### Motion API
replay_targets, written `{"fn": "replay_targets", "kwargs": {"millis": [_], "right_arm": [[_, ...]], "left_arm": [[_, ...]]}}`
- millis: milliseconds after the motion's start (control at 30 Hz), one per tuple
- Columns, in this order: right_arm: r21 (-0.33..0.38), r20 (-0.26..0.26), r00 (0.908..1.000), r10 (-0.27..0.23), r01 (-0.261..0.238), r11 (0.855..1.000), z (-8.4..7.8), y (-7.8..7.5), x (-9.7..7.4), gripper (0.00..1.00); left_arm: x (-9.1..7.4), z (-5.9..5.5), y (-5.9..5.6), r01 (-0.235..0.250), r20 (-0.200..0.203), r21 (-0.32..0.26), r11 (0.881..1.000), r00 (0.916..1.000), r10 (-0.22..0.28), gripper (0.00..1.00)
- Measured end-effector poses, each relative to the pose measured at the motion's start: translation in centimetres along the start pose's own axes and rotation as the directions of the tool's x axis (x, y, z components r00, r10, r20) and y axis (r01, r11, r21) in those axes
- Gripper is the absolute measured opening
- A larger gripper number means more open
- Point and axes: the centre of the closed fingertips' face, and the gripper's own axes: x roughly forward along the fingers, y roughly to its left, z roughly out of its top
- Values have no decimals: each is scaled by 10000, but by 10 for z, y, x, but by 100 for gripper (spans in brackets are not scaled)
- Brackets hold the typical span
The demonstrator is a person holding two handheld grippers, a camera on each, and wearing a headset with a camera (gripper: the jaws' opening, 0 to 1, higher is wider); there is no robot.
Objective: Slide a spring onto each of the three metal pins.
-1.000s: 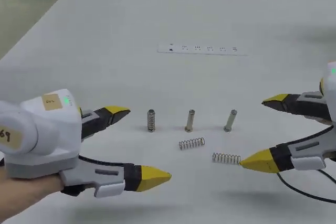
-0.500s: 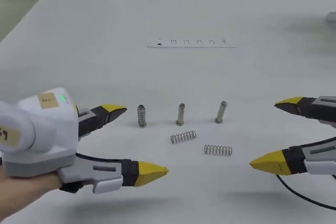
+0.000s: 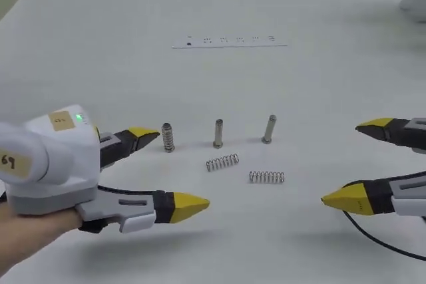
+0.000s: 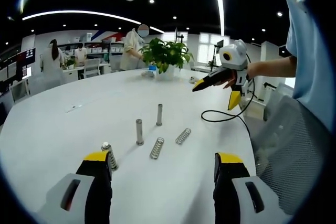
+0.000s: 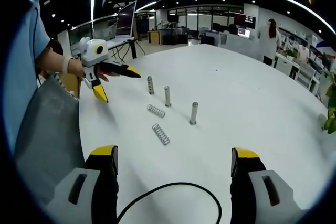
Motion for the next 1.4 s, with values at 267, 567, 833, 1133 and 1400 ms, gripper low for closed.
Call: {"fn": "replay_targets", "kwargs": {"millis": [267, 567, 833, 1133, 1400], "right_arm": [[229, 202, 9997, -144, 140, 9996, 2, -3, -3, 87], [587, 318, 9988, -364, 345, 9977, 0, -8, -6, 85], [696, 205, 9985, -504, 489, 9964, -5, -8, -10, 84], [717, 157, 9973, -711, 698, 9950, -5, -11, -17, 83], [773, 113, 9975, -694, 683, 9947, -9, -12, -16, 82]], "left_arm": [[20, -8, 2, 123, -87, 16, 9999, 9999, -123, 65], [43, -21, 11, 187, -189, -96, 9998, 9996, -188, 47], [55, -29, 16, 197, -219, -122, 9997, 9996, -200, 34], [63, -33, 17, 245, -155, -206, 9995, 9996, -248, 21], [64, -35, 17, 198, -84, -11, 9998, 9998, -198, 13]]}}
